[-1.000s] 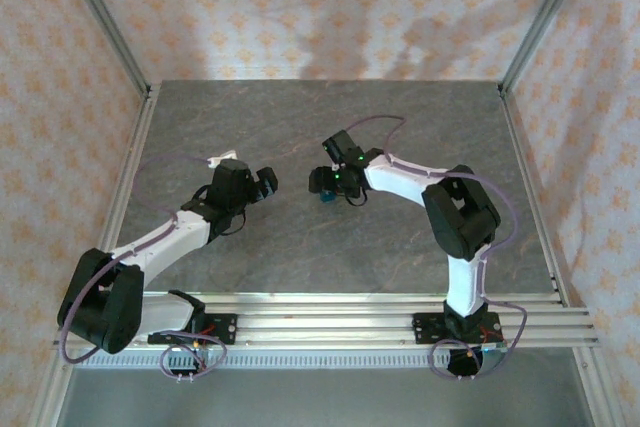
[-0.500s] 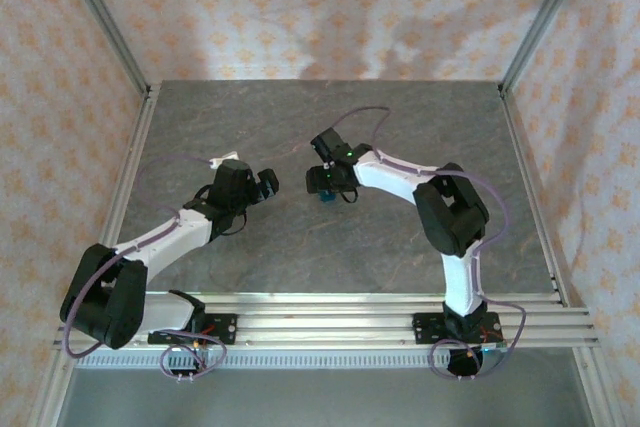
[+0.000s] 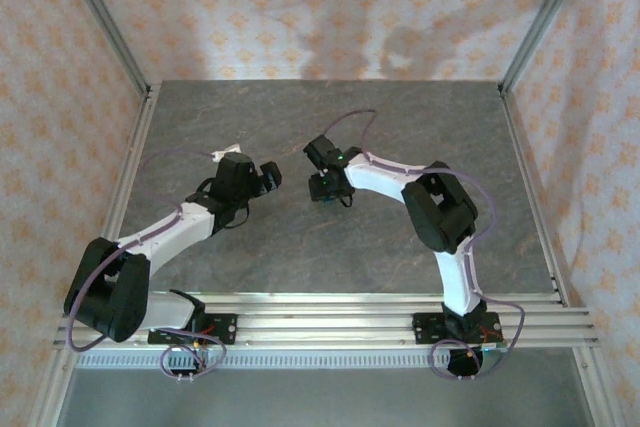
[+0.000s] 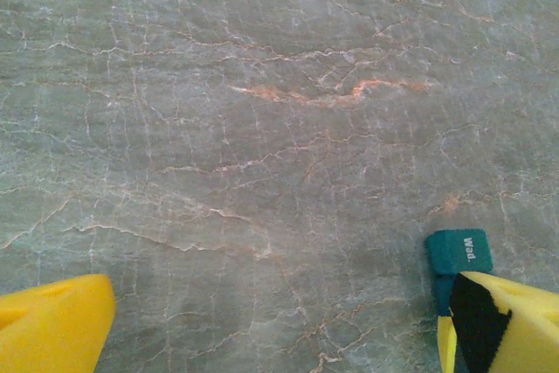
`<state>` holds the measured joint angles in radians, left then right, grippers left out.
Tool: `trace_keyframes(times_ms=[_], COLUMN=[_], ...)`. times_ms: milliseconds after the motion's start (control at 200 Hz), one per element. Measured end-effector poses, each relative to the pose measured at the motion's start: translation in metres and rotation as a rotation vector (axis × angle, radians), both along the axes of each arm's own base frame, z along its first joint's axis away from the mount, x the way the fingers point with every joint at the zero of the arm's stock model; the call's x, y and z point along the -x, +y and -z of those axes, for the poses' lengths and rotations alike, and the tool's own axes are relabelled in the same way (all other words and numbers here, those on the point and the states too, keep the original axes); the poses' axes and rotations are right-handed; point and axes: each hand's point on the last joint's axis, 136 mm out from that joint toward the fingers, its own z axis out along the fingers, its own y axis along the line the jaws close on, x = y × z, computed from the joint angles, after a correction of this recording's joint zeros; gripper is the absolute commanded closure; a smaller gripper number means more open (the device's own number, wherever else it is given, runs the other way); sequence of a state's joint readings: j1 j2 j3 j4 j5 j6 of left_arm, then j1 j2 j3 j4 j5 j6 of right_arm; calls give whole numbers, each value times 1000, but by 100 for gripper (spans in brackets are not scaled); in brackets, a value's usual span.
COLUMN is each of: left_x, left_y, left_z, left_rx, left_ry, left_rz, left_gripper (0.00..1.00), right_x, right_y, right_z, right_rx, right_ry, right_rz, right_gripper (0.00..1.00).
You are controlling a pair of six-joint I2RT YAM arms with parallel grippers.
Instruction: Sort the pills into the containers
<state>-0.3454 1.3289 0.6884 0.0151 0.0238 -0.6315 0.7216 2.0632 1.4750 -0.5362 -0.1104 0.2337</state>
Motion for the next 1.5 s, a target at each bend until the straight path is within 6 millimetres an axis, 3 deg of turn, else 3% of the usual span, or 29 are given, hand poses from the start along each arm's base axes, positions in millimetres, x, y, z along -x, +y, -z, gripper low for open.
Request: trace_keyframes(times_ms=[526, 701, 836, 1036, 1221, 1496], left_x=[1, 2, -1, 0, -1, 0], left_y=[-3, -2, -7, -31, -59, -90], left_z=[2, 5, 5, 0, -25, -74], left_rx=[11, 42, 57, 168, 350, 570], left_ry=[10, 43, 79, 88, 24, -82], left_rz=[12, -29, -23, 59, 142, 228], left_gripper=[0, 0, 0, 0, 0, 0], right_x=[-2, -1, 13, 28, 41, 59], right_y=[0, -1, -12, -12, -6, 3], right_z=[0, -1, -4, -46, -93, -102], right_rx=[4, -13, -14, -120, -263, -383], right_ry=[-8, -30, -25, -77, -158, -155], right_rz=[2, 2, -1, -47, -107, -157], right_gripper=[64, 66, 66, 66, 66, 66])
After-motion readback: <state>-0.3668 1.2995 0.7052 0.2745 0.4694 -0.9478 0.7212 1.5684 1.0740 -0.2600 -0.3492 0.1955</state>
